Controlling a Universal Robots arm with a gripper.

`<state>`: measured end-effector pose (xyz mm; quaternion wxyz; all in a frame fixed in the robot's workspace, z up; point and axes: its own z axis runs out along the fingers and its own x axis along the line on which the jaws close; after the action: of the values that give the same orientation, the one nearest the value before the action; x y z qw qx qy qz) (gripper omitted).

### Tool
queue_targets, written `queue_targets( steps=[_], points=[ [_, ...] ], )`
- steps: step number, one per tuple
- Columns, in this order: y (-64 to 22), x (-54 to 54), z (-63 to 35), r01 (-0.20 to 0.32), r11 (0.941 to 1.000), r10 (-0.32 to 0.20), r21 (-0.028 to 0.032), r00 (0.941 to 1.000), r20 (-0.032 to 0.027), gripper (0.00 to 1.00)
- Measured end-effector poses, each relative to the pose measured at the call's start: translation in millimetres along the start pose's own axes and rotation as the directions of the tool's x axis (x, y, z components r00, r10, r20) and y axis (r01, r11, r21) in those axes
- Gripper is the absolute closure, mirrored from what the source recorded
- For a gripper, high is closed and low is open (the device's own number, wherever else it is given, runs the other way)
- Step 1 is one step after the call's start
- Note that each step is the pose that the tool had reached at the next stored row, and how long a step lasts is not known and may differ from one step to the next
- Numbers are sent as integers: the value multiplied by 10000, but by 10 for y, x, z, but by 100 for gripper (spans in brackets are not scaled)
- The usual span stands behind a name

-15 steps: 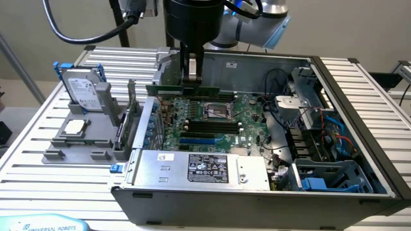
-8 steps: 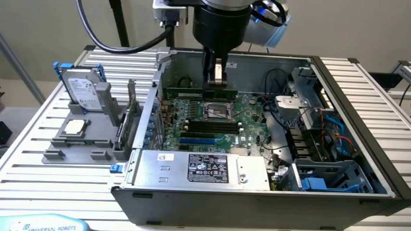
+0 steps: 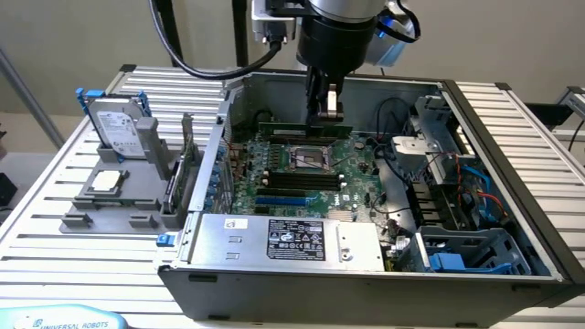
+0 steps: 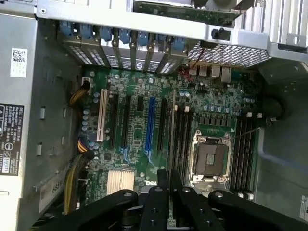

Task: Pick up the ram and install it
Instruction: 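Pick up the ram and move it above insertion slot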

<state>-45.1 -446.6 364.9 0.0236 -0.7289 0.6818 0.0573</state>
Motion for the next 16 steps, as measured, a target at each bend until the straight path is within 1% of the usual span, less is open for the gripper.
queue_targets(
  steps=[5,7,11,12,13,14,16],
  points=[
    [-71,-200,112,0,10000,0,0,10000,-1,86],
    [-100,-263,155,1,10000,-1,0,10000,0,86],
    [-150,-326,212,-30,10000,30,4,10000,1,86],
    [-156,-335,216,-52,10000,52,6,10000,-5,86],
    [-162,-341,217,-66,10000,66,1,10000,-28,86],
    [-166,-340,217,-69,10000,69,-11,10000,-36,86],
    [-167,-340,217,-70,10000,70,-13,10000,-36,86]
  ],
)
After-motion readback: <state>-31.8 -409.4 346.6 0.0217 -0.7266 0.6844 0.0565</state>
